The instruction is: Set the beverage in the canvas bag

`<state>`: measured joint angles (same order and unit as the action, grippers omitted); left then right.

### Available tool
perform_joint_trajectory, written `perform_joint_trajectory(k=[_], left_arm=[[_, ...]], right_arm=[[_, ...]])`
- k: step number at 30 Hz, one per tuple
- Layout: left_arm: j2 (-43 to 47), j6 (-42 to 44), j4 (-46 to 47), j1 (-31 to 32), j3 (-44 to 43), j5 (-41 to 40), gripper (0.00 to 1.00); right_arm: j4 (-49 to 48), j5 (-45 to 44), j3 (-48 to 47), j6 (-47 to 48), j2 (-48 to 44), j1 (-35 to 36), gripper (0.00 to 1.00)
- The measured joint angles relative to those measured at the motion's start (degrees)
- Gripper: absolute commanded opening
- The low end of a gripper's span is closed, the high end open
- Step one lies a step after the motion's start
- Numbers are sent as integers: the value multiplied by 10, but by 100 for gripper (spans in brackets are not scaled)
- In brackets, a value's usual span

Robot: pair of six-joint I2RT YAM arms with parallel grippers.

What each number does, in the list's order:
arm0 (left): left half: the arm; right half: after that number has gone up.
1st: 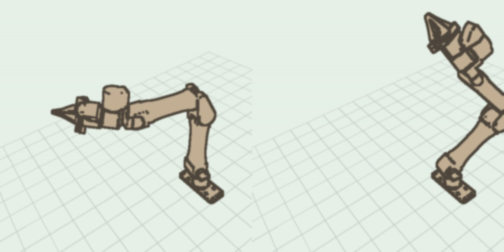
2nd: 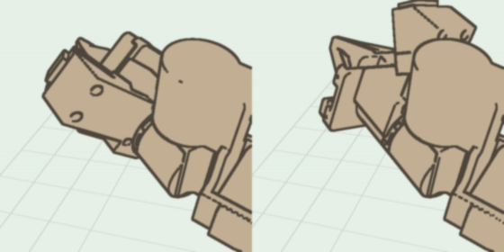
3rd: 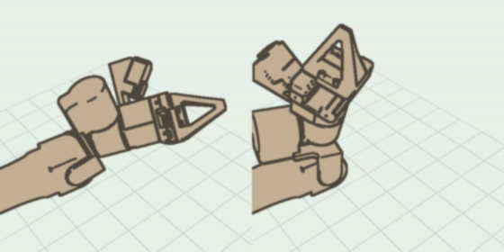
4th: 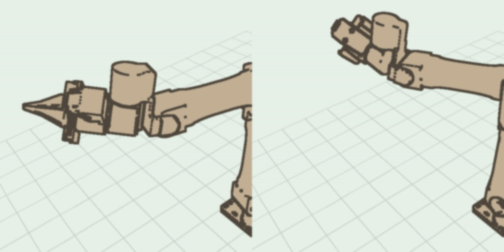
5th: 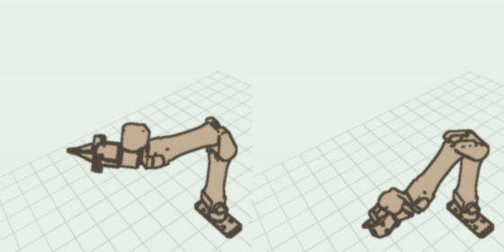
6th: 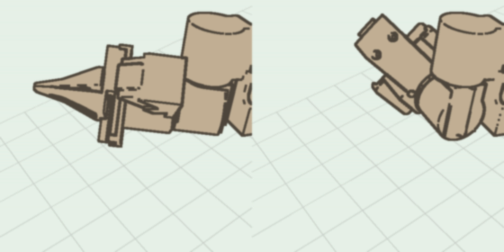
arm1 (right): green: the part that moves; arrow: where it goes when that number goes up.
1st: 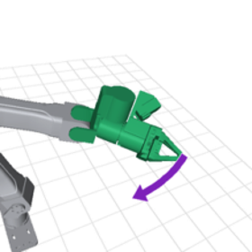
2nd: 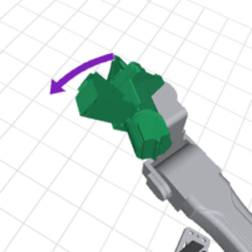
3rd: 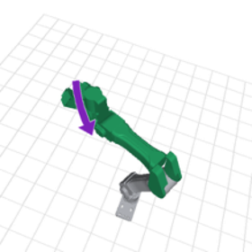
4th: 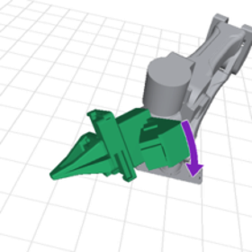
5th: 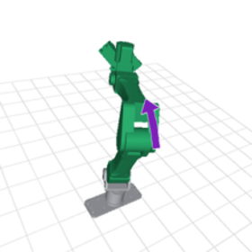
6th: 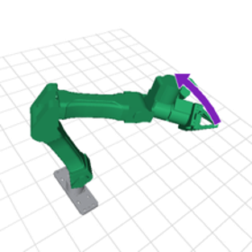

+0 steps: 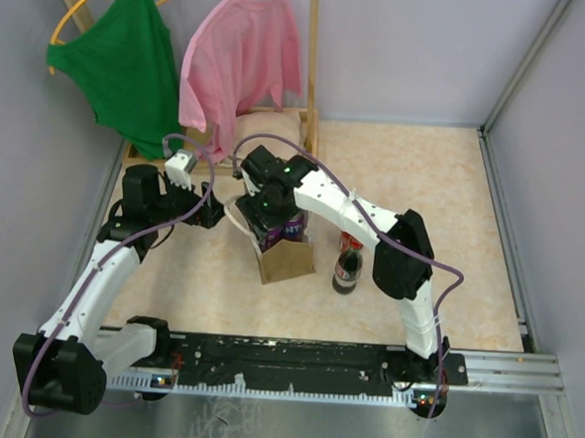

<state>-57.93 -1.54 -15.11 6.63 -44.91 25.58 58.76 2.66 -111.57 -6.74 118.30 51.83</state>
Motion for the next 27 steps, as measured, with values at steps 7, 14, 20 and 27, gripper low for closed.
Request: perform_joint_trajectory(k=[7,14,20,27], left_arm=[[0,-1,2,0,2,0,89],[0,-2,7,0,4,0,89],[0,-2,9,0,5,0,89],[2,-2,10,0,7,0,89]], right_arm=[[0,-3,0,7,0,2,65],[0,-3,0,10,0,3,72],[-13,-2,0,12,0,6,74],[-16,-3,0,13,0,9,73]])
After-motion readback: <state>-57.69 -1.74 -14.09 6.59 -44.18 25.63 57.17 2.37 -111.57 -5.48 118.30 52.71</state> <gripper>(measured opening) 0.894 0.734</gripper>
